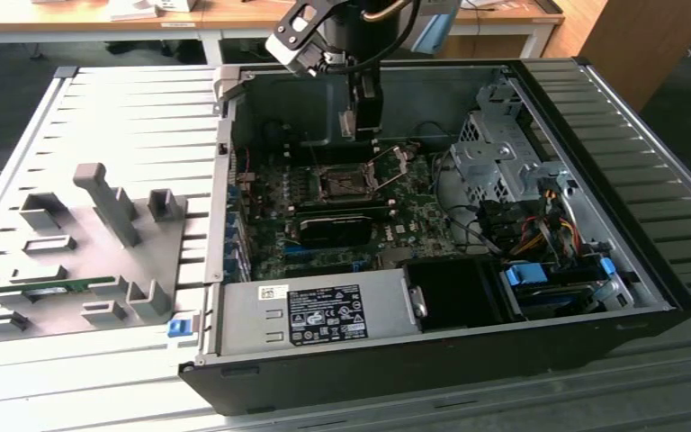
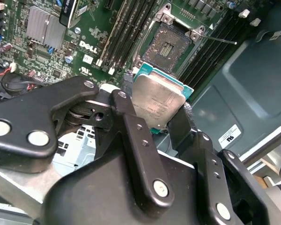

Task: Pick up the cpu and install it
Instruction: 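Place the cpu into insertion slot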

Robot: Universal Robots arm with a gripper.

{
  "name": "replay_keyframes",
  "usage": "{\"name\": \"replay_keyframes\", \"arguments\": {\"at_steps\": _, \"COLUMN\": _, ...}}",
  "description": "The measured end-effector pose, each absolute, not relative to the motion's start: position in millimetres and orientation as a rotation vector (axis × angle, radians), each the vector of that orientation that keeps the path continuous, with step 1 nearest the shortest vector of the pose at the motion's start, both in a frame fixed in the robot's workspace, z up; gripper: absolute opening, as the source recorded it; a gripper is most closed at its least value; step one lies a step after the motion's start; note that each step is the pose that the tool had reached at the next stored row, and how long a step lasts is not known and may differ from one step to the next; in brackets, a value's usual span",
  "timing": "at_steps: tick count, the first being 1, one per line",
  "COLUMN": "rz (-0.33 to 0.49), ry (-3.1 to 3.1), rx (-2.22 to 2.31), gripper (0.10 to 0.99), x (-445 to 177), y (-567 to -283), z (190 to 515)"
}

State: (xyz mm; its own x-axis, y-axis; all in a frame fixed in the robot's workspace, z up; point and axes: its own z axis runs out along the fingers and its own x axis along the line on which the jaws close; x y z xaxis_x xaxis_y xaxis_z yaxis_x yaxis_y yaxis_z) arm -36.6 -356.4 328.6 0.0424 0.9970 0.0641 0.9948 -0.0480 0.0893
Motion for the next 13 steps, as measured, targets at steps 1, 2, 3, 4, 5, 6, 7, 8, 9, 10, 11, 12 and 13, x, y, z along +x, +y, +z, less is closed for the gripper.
{"name": "replay_keyframes", "arguments": {"at_steps": 1, "rz": 0.169, "ry": 2.152, "rx": 2.254, "gripper": 0.541, "x": -37, "y": -356, "z": 328}}
{"name": "replay_keyframes", "arguments": {"at_steps": 2, "rz": 0.169, "ry": 2.152, "rx": 2.255, "gripper": 0.541, "x": -37, "y": -356, "z": 327}}
{"name": "replay_keyframes", "arguments": {"at_steps": 3, "rz": 0.169, "ry": 2.151, "rx": 2.255, "gripper": 0.541, "x": -37, "y": -356, "z": 326}}
{"name": "replay_keyframes", "arguments": {"at_steps": 4, "rz": 0.168, "ry": 2.151, "rx": 2.255, "gripper": 0.541, "x": -37, "y": -355, "z": 324}}
{"name": "replay_keyframes", "arguments": {"at_steps": 5, "rz": 0.165, "ry": 2.150, "rx": 2.253, "gripper": 0.541, "x": -37, "y": -354, "z": 322}}
{"name": "replay_keyframes", "arguments": {"at_steps": 6, "rz": 0.161, "ry": 2.149, "rx": 2.252, "gripper": 0.541, "x": -37, "y": -353, "z": 321}}
{"name": "replay_keyframes", "arguments": {"at_steps": 7, "rz": 0.160, "ry": 2.150, "rx": 2.250, "gripper": 0.541, "x": -37, "y": -352, "z": 319}}
{"name": "replay_keyframes", "arguments": {"at_steps": 8, "rz": 0.161, "ry": 2.154, "rx": 2.245, "gripper": 0.541, "x": -37, "y": -351, "z": 317}}
{"name": "replay_keyframes", "arguments": {"at_steps": 9, "rz": 0.161, "ry": 2.160, "rx": 2.240, "gripper": 0.541, "x": -37, "y": -351, "z": 315}}
{"name": "replay_keyframes", "arguments": {"at_steps": 10, "rz": 0.161, "ry": 2.166, "rx": 2.234, "gripper": 0.541, "x": -37, "y": -350, "z": 313}}
{"name": "replay_keyframes", "arguments": {"at_steps": 11, "rz": 0.160, "ry": 2.171, "rx": 2.229, "gripper": 0.541, "x": -37, "y": -349, "z": 312}}
{"name": "replay_keyframes", "arguments": {"at_steps": 12, "rz": 0.161, "ry": 2.174, "rx": 2.227, "gripper": 0.541, "x": -37, "y": -349, "z": 310}}
{"name": "replay_keyframes", "arguments": {"at_steps": 13, "rz": 0.160, "ry": 2.176, "rx": 2.225, "gripper": 0.541, "x": -37, "y": -347, "z": 309}}
